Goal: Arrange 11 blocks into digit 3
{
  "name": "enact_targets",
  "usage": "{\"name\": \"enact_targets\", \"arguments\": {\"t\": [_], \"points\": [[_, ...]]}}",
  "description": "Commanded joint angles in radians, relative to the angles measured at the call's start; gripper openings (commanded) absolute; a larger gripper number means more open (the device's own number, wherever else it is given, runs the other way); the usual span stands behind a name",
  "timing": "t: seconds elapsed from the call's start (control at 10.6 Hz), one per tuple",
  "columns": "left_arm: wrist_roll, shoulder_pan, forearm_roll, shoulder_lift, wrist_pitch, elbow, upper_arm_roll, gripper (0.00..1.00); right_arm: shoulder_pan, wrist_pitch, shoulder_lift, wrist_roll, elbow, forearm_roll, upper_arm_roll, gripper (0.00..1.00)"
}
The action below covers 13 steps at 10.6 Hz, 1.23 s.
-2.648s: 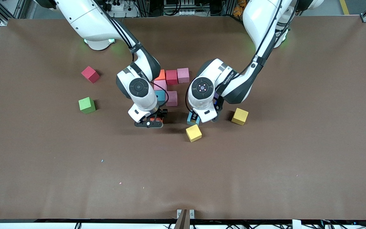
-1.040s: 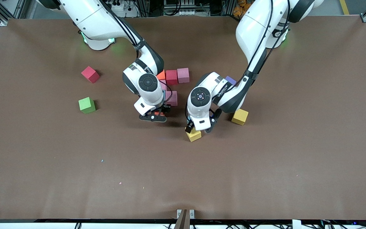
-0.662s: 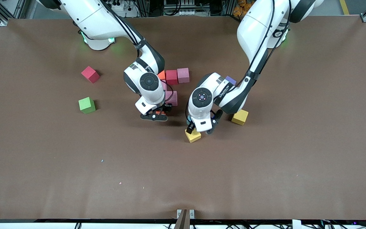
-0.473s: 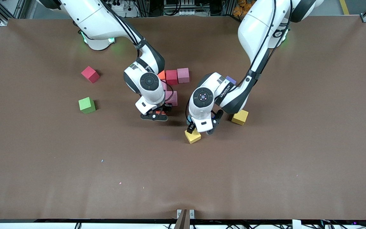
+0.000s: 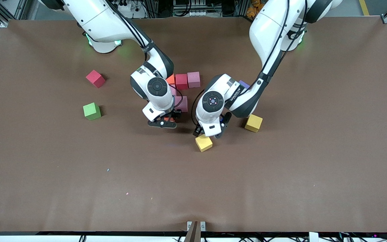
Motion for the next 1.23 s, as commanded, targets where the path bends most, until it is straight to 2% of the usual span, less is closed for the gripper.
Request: {"name": "enact_targets", "arguments": {"t": [0.0,0.28,0.57,0.76,0.95,1.13], "points": [[0.010,-0.010,-0.022,0.007,-0.011,0.000,0.002,1.00,-0.045,-0.008,-0.020,0.014,0.015,-0.004,0.010,1.00],[0.046,-0.013,-0.010,0.027,-0.011,-0.005,0.002,1.00,-0.101,-0.011,-0.047,0.004,0.040,0.013,0.010,1.00],[0.051,-0.006,-0.010,0.018,-0.011,-0.003,0.009,1.00,-0.202,-0.012,-0.090,-0.034,0.045,0.022,0.013,1.00],[0.040,-0.001,-0.010,0.008,-0.014,-0.008,0.014,1.00,-0.285,-0.110,-0.153,-0.125,0.039,0.024,0.012,1.00],[0.039,0.008,-0.010,0.005,-0.014,-0.009,0.022,1.00,-0.357,-0.242,-0.243,-0.264,-0.009,0.025,0.006,1.00],[0.037,0.005,0.001,0.007,-0.037,-0.012,0.022,1.00,-0.442,-0.247,-0.342,-0.431,-0.137,0.025,0.003,1.00]]}}
